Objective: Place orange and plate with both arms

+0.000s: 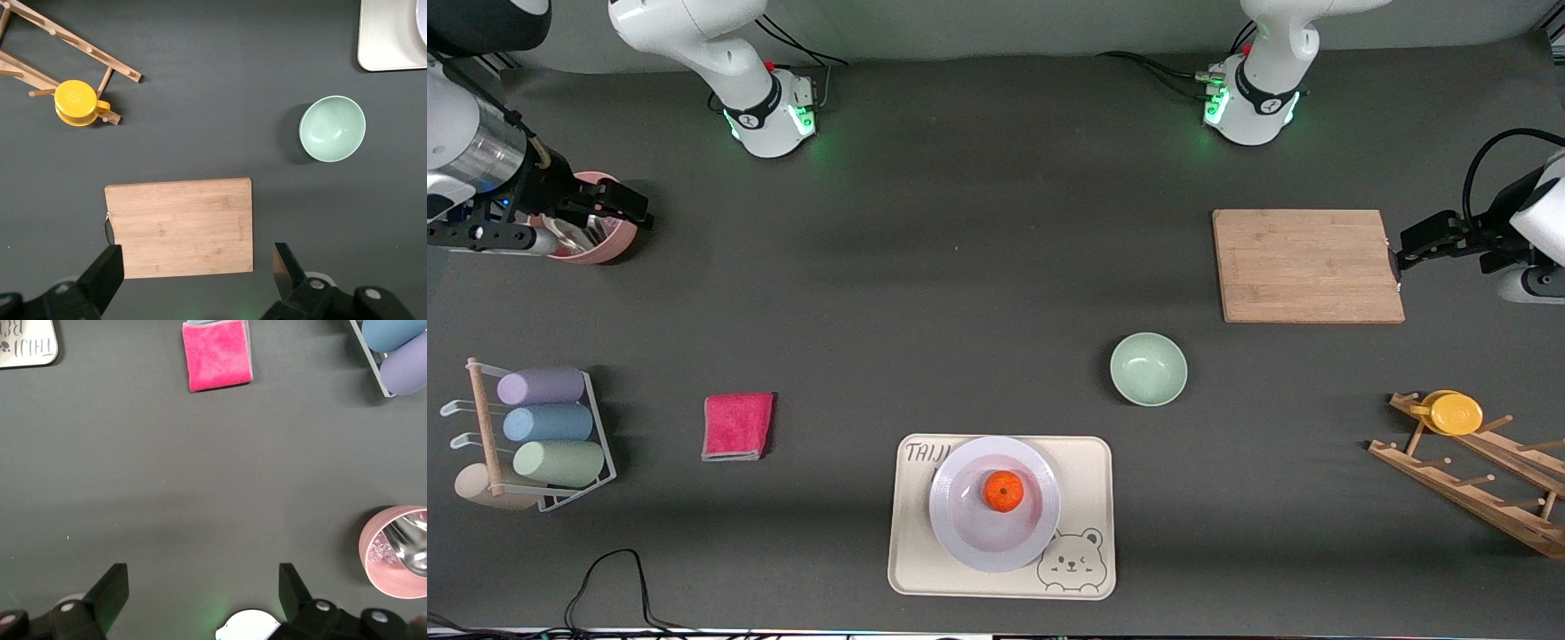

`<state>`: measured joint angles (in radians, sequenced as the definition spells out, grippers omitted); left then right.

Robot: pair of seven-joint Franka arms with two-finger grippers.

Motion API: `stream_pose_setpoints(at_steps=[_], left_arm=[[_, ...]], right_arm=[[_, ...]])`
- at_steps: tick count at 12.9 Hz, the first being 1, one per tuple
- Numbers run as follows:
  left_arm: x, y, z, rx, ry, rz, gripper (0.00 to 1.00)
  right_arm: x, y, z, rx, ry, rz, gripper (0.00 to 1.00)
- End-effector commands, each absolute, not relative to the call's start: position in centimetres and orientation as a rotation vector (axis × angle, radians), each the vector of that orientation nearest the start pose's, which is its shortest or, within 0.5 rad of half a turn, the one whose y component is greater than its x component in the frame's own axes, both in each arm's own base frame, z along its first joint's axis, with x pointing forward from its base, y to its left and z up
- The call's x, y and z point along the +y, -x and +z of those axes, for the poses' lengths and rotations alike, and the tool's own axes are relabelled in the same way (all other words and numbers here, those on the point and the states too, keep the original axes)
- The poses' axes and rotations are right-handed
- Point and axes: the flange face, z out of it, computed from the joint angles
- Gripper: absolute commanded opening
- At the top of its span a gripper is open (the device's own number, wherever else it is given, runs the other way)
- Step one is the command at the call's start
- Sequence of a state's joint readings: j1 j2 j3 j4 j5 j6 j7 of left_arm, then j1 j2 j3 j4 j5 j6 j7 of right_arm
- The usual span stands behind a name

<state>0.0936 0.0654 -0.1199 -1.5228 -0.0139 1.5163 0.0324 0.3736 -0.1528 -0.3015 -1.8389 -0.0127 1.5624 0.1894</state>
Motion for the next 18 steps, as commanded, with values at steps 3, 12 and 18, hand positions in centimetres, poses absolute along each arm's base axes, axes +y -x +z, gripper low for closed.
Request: stream_pose_setpoints(at_steps=[3,12,18], left_arm=[[-1.5,-56.1,61.0,0.116,3.168,0.128,1.00],[-1.6,-56.1,61.0,0.118,3.169,0.128,1.00],[-1.5,-56.1,61.0,0.116,3.168,0.128,1.00]], right_arm=[[2.7,-51.4,59.0,0.216,3.139,0.210,1.00],[1.3,-52.4,59.6,0.212,3.106,0.221,1.00],[0.8,-53.5,60.2,0.157,3.045,0.177,1.00]])
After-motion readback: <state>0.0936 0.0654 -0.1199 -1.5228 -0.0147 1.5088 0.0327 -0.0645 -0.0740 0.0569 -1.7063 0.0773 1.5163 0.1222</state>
